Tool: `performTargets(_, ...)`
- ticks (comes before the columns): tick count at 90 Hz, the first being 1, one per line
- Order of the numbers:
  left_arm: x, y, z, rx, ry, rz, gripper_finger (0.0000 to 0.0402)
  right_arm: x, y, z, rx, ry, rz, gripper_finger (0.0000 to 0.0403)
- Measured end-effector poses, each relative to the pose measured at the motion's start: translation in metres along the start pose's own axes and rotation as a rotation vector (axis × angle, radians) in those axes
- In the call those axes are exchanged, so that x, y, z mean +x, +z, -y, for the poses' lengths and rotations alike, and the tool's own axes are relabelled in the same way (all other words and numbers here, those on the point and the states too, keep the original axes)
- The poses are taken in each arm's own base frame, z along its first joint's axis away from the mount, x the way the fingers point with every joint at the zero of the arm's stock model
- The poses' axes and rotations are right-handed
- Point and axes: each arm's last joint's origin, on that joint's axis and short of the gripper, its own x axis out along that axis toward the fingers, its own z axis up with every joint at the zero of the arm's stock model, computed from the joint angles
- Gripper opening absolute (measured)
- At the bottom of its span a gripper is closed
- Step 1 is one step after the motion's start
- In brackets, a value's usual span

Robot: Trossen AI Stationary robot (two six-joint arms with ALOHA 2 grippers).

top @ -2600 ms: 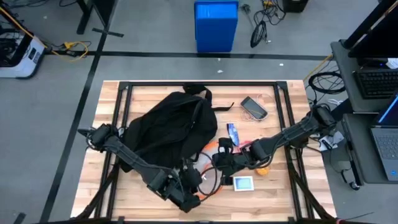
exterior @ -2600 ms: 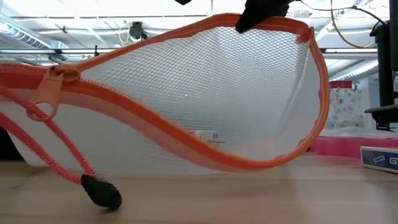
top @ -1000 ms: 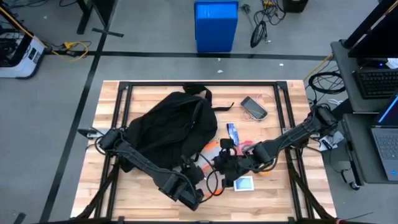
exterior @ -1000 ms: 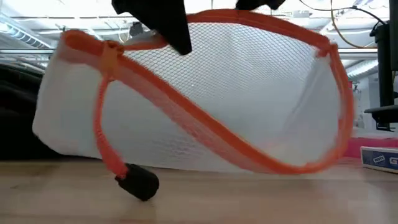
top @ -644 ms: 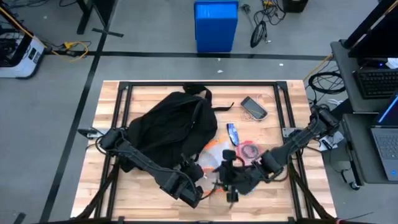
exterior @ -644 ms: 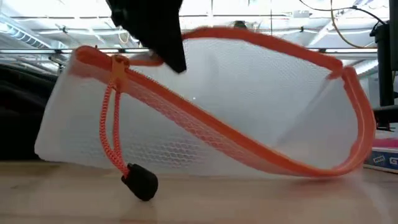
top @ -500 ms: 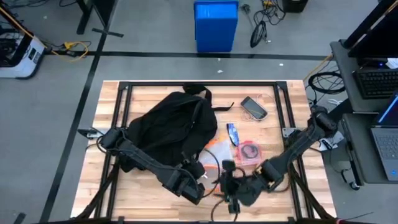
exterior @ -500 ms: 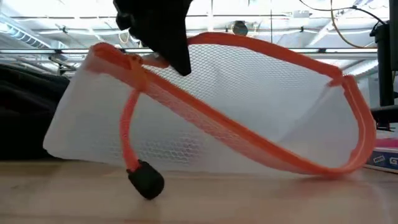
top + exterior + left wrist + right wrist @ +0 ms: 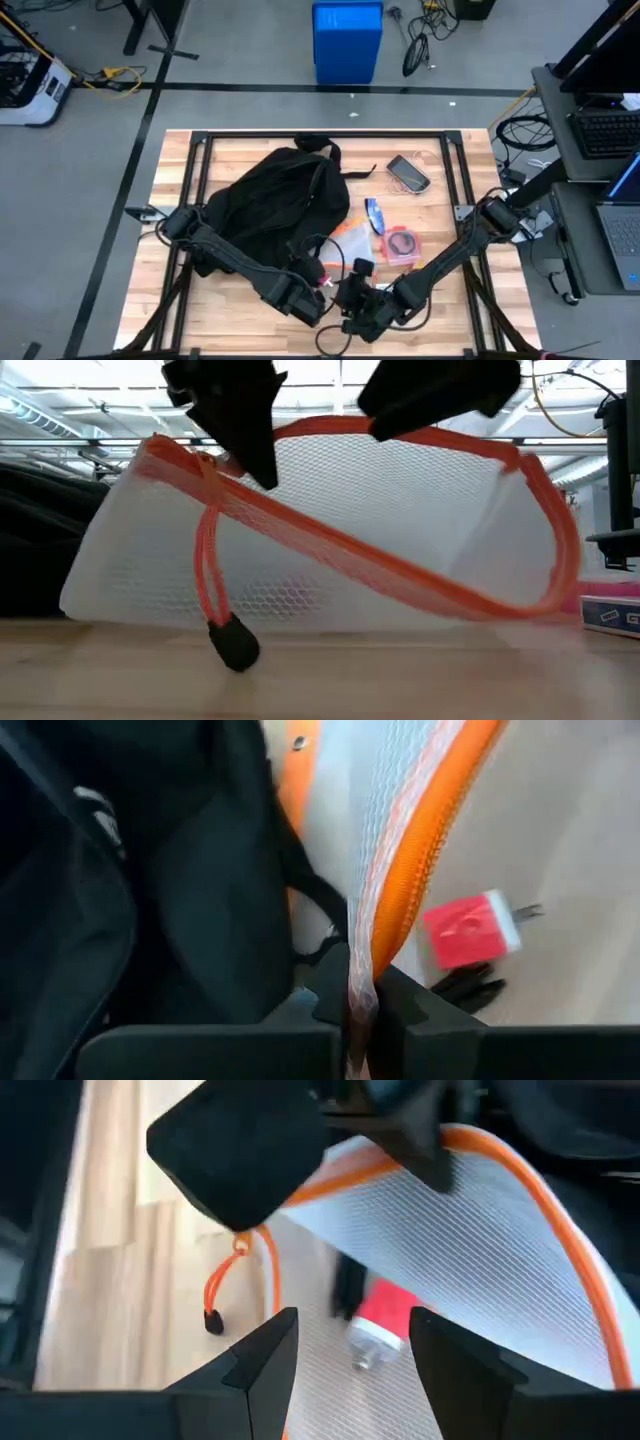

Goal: Unpack backpack
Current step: Remove the pink charger adapter from the orange zip bag

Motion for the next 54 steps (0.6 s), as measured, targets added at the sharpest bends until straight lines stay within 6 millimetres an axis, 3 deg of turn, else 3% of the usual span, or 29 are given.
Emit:
performTargets(32, -0.001, 0.004, 0.002, -0.007, -0.035, 0.018, 0.0003, 0.017, -0.024, -0.007, 0.174, -0.107, 0.025, 0.0200)
performTargets(54, -0.004, 0.002, 0.006, -0.012, -0.058, 0.027, 0.0003, 0.026, -0.024, -0.004, 0.212, -0.120, 0.011, 0.0232)
